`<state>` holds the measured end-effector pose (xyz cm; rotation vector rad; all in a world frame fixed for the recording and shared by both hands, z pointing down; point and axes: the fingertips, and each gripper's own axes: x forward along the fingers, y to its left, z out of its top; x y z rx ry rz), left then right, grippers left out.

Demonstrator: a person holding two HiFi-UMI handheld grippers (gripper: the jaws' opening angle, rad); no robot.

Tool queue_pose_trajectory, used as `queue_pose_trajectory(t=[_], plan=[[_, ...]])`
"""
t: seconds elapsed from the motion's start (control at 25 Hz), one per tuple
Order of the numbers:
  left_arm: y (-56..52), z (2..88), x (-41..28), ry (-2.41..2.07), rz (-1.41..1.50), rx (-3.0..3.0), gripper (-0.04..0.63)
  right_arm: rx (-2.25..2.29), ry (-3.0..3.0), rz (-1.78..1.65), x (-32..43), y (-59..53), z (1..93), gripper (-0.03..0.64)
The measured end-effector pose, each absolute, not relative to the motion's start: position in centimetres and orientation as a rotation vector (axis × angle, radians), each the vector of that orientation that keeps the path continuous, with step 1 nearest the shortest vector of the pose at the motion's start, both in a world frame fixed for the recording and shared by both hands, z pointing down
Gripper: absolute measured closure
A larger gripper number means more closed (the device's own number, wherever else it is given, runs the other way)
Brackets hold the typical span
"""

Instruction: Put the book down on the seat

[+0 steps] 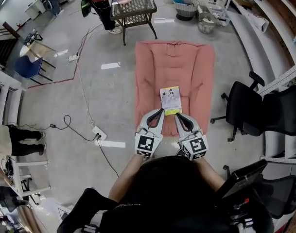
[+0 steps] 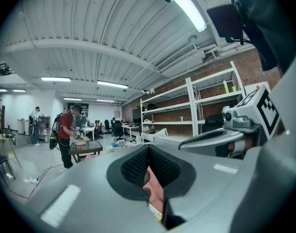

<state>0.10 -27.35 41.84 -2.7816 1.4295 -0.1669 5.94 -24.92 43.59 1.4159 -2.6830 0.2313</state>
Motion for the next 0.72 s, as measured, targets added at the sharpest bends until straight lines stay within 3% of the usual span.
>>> queue_pose_trajectory(t=[0.72], plan=[[-27.25, 42.27, 0.76, 1.389, -0.213, -2.786, 0.594, 1.391, -2.683, 0.200, 5.98, -25.30, 43.80, 0.605]])
